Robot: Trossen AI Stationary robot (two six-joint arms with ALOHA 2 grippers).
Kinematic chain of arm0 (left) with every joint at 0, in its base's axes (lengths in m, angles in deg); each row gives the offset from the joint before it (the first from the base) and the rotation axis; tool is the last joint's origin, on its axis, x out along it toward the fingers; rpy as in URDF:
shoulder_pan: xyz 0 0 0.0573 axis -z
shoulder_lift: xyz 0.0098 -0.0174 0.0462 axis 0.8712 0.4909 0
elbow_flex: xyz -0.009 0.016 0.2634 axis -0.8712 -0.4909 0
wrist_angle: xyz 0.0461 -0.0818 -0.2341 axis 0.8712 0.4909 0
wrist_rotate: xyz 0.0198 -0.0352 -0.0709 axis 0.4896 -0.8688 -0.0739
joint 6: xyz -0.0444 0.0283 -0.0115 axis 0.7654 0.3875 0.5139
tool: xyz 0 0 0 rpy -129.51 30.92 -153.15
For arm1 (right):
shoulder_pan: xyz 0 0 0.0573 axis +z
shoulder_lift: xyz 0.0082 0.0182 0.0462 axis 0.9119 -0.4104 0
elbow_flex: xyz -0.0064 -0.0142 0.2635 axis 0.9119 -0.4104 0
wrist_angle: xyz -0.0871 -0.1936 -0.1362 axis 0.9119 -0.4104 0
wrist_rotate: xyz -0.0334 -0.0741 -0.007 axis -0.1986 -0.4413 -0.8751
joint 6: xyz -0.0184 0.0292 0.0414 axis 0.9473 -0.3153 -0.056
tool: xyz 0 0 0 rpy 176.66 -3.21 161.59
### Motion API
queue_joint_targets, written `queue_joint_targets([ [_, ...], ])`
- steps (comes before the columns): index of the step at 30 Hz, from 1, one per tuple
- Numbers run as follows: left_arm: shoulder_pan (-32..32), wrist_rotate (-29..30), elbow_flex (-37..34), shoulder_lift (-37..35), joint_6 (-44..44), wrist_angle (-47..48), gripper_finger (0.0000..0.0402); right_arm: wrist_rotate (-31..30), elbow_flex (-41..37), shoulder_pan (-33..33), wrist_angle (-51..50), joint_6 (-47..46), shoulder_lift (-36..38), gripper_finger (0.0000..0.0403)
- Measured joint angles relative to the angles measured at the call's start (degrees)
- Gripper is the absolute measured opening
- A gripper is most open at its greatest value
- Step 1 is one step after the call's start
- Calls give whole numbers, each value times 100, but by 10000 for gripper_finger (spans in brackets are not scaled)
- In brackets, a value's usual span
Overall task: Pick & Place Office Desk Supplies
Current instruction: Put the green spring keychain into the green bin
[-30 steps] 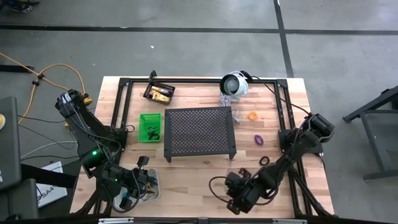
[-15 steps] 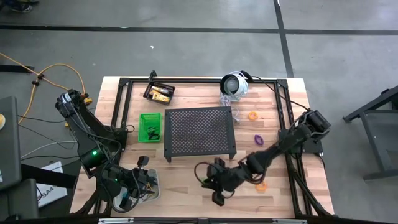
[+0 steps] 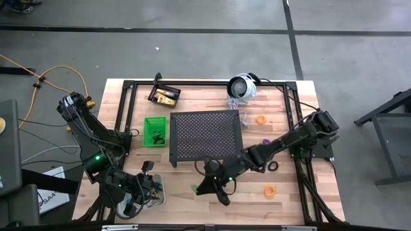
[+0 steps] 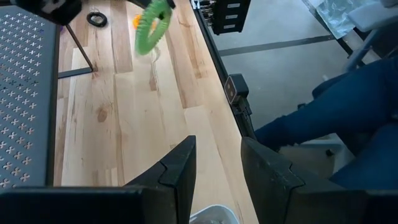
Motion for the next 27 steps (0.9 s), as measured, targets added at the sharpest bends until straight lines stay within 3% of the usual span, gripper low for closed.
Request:
queue_joint_targets([
  [20,-14,-13,0,0,2,-3,122,174,2,-114,49,151,2,25],
  [27,-360,23,-2,2,0,-204,122,256,2,-120,290,298,4,25],
])
